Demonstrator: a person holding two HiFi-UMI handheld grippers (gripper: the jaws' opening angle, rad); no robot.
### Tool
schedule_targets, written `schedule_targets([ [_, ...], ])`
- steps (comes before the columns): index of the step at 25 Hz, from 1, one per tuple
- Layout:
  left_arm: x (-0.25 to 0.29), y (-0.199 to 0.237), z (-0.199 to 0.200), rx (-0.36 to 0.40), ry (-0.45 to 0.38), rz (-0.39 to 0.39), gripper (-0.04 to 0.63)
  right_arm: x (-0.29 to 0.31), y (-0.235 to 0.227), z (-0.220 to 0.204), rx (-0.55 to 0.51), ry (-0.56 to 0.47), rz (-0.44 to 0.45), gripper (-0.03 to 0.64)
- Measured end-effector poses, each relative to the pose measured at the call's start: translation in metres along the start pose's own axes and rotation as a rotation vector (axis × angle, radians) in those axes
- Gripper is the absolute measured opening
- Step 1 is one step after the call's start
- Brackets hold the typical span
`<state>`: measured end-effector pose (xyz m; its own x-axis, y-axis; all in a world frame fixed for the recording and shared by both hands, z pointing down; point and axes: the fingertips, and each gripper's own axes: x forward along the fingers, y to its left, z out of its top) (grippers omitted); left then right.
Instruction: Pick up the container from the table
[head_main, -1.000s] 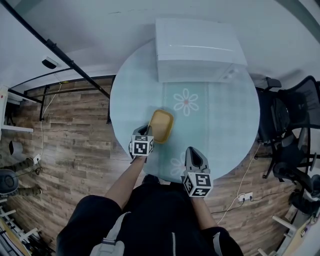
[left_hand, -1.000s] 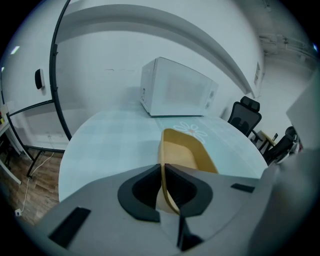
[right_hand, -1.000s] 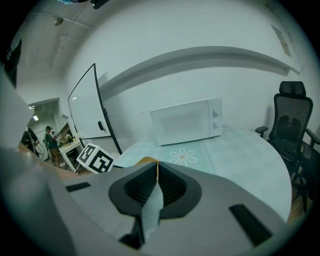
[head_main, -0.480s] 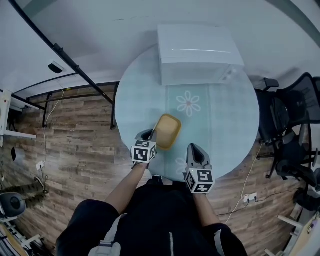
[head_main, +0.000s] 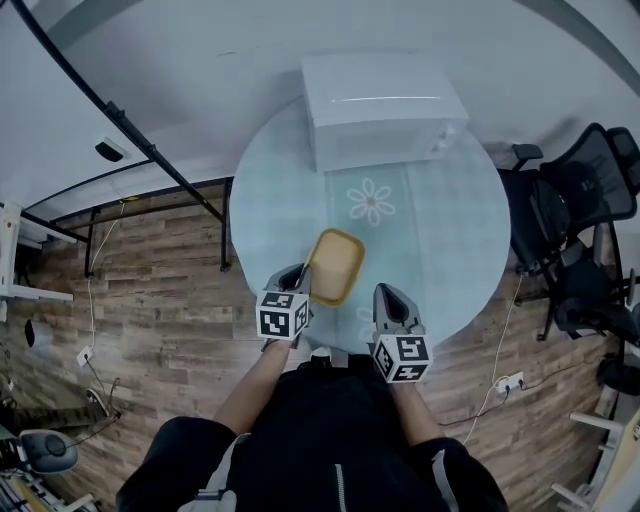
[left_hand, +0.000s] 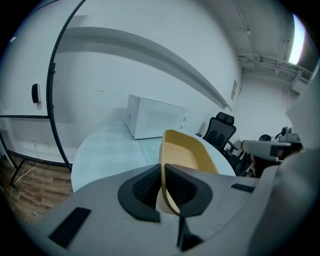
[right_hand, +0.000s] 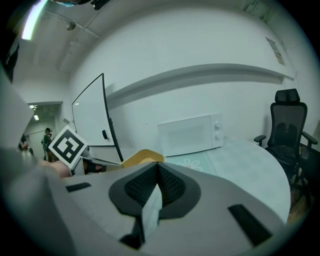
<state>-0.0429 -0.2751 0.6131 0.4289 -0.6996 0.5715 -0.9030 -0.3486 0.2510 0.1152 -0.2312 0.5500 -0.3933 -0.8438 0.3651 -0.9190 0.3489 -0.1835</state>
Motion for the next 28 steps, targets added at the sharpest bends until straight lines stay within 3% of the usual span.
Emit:
schedule_targets([
  [28,-0.036,-0.029,-0.025,0.009,-0.014,-0.06,0.032,-0.043,0.012,-0.015,-0.025,0.008,-0.044,0.023],
])
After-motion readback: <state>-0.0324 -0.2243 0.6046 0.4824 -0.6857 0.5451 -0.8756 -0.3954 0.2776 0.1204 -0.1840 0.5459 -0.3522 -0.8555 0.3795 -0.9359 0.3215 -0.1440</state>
